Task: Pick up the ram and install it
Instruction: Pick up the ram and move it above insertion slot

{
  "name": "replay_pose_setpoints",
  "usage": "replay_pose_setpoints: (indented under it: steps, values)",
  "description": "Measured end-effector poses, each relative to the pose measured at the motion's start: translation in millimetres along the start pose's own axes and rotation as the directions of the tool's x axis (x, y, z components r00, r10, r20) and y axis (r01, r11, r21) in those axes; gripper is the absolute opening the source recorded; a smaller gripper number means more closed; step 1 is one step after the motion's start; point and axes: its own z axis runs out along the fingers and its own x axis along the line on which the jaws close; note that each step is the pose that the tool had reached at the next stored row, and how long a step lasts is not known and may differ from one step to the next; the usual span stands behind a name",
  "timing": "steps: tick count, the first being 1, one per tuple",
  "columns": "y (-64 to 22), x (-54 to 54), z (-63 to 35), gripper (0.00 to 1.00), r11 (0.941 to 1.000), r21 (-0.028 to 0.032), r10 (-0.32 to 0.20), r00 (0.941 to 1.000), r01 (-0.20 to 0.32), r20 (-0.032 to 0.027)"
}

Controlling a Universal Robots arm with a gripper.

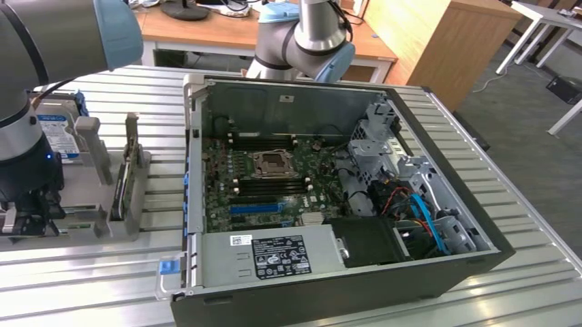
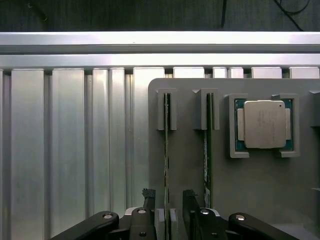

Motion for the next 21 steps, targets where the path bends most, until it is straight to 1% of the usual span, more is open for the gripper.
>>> replay_pose_setpoints:
  steps: [20,21]
  values:
    - [-0.2,1.1,1.6,0.36,1.0000,0.0000,-0.001,1.0000,0.001,0.0001]
    - [-0.2,1.1,1.6,0.34,1.0000,0.0001,-0.001,1.0000,0.001,0.0001]
